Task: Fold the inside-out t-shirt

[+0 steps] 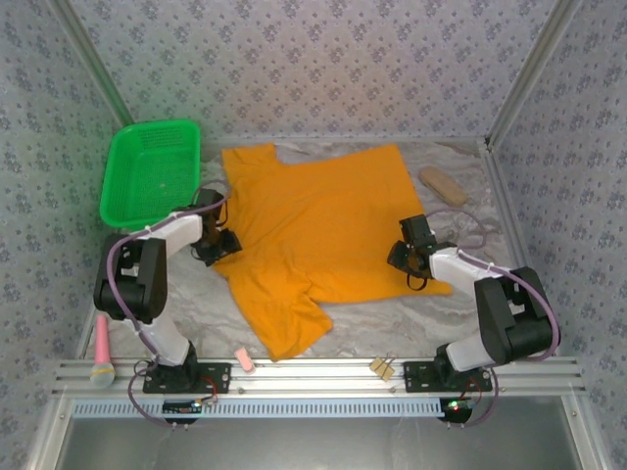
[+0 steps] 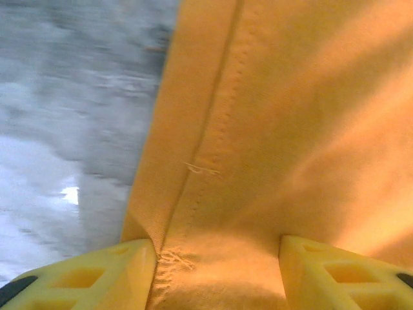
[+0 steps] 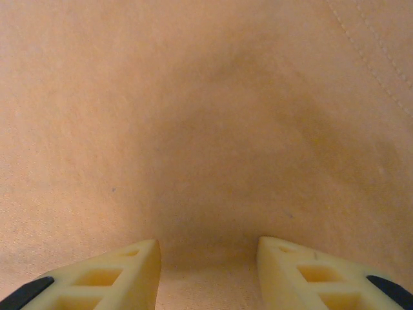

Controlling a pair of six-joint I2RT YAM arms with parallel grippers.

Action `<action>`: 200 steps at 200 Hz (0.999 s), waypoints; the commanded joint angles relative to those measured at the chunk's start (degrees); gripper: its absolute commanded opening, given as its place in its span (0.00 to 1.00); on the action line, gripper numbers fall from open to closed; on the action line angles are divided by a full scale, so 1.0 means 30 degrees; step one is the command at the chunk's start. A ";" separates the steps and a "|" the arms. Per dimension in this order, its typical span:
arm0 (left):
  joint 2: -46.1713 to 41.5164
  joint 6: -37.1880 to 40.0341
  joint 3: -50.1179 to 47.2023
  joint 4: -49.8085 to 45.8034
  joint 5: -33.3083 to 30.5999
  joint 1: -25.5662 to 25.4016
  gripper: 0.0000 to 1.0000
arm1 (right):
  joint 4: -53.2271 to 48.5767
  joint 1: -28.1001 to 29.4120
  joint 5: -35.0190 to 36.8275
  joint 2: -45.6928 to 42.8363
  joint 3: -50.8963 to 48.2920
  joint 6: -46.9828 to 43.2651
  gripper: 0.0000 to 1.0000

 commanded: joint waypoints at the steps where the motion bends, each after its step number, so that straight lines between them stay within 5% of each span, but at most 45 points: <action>1: -0.0404 0.0525 -0.0732 -0.1638 -0.0740 0.0200 0.55 | -0.0495 -0.0786 -0.0640 0.0646 0.0472 0.0087 0.47; 29: -0.1087 0.1233 -0.0176 -0.2300 0.0499 -0.0503 0.57 | -0.1846 -0.1934 -0.0654 0.0524 0.1391 -0.0385 0.49; 79: -0.5380 0.0253 -0.2018 -0.5930 -0.1186 -0.1489 0.57 | -0.5173 -0.2319 0.0789 -0.2517 0.1791 0.0626 0.59; 100: -0.8679 0.1214 -0.2904 -0.5402 0.0087 -0.2785 0.56 | -0.7350 -0.2676 0.1738 -0.4400 0.1056 0.2393 0.86; 150: -1.2671 0.4858 -0.3639 -0.1626 0.0732 -1.2026 0.56 | -0.9914 -0.6479 -0.2545 -0.6350 -0.0195 0.4506 0.86; 200: -0.8042 0.8564 -0.1702 -0.2529 -0.2543 -1.9989 0.59 | -0.9240 -0.7579 -0.3751 -0.4757 -0.0598 0.4842 0.80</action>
